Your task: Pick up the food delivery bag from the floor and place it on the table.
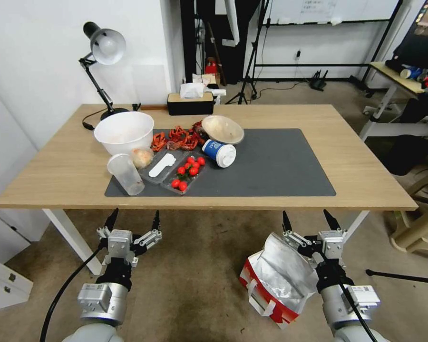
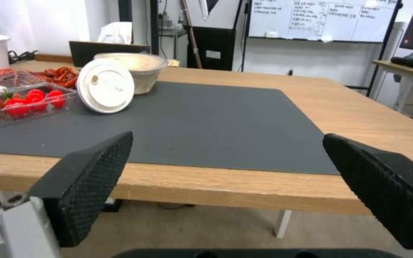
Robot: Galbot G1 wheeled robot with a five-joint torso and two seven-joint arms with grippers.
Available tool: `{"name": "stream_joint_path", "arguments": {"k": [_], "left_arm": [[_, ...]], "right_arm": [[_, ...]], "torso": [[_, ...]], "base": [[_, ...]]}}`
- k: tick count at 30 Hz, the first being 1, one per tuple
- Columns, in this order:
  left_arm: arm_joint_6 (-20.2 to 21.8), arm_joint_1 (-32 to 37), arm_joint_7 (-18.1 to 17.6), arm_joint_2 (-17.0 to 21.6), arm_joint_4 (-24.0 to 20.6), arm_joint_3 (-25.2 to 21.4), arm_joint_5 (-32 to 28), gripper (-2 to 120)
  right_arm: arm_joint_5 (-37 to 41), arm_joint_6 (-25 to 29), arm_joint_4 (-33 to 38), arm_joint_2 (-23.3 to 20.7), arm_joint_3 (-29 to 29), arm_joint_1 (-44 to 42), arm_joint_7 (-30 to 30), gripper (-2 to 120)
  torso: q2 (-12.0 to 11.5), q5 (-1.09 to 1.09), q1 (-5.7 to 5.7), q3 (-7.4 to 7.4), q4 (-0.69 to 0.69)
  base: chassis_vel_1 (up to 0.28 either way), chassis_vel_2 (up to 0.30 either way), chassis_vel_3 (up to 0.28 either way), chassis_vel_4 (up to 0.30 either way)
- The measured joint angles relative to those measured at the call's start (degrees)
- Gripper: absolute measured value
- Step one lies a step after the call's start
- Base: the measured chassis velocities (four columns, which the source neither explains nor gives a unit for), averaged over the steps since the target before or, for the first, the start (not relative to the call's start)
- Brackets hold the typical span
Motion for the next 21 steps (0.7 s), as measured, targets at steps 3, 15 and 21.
{"name": "stream_joint_path", "arguments": {"k": [3, 15, 21], "left_arm": [[0.00, 0.00, 0.00, 0.00, 0.00, 0.00, 0.00, 100], [0.00, 0.00, 0.00, 0.00, 0.00, 0.00, 0.00, 100], [0.00, 0.00, 0.00, 0.00, 0.00, 0.00, 0.00, 100]], "right_arm": [[0.00, 0.00, 0.00, 0.00, 0.00, 0.01, 0.00, 100], [0.00, 0.00, 0.00, 0.00, 0.00, 0.00, 0.00, 100], [0.00, 0.00, 0.00, 0.00, 0.00, 0.00, 0.00, 100]], "torso": [[0.00, 0.00, 0.00, 0.00, 0.00], [0.00, 0.00, 0.00, 0.00, 0.00], [0.00, 0.00, 0.00, 0.00, 0.00]], "base": [[0.000, 0.000, 0.000, 0.000], [0.000, 0.000, 0.000, 0.000], [0.000, 0.000, 0.000, 0.000]]}}
